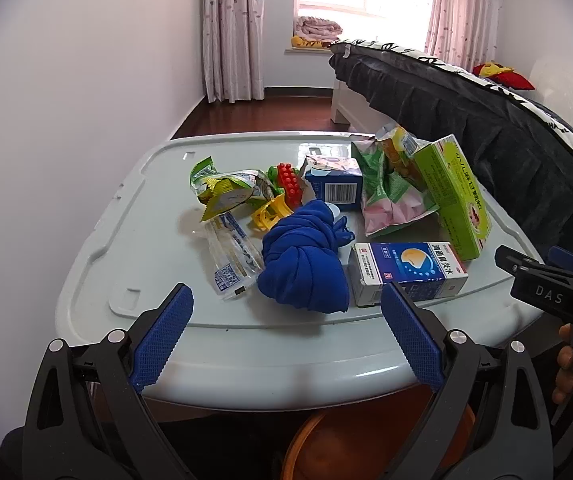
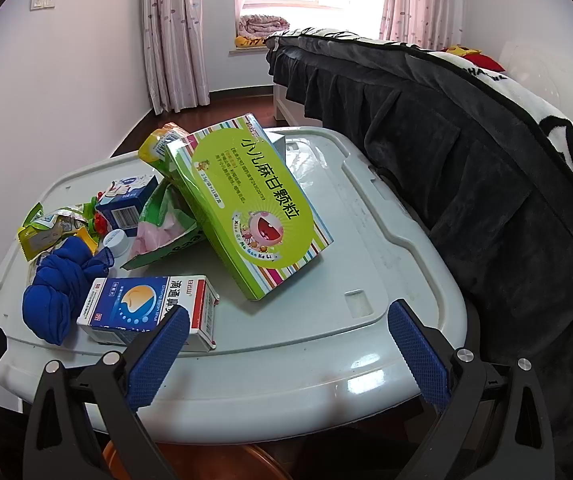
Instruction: Collect trash
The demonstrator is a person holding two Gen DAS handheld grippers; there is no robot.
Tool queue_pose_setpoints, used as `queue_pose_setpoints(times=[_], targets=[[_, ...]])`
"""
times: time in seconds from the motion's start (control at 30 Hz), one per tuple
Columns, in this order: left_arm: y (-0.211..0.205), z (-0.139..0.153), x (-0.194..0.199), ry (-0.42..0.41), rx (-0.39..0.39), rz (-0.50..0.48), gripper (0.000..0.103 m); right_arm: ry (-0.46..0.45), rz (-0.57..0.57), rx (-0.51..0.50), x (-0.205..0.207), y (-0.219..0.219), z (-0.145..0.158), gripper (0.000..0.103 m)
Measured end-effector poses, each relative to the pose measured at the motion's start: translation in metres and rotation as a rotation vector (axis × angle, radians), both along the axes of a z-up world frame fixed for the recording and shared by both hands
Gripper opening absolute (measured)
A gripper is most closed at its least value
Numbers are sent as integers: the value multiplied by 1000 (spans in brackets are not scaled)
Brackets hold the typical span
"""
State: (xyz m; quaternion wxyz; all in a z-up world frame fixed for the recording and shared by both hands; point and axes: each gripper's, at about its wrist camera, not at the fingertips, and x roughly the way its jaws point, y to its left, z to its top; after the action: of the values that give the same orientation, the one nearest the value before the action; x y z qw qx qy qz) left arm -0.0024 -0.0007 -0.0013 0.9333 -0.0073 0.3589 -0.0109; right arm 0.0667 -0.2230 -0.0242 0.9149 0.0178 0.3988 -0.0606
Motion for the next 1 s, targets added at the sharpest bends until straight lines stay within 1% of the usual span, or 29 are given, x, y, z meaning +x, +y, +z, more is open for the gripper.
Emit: queue_pose_setpoints(times=[0.07,0.3,1.0], targets=[[-1,0,-1,0,-8,-4,92,2,0,-1,1,0,0,98],[-1,-1,1,9,19,11,92,3,-1,-2,1,-1,-1,98],[5,-3,4,17,-4,13,92,-6,0,-24,2,-1,0,98]])
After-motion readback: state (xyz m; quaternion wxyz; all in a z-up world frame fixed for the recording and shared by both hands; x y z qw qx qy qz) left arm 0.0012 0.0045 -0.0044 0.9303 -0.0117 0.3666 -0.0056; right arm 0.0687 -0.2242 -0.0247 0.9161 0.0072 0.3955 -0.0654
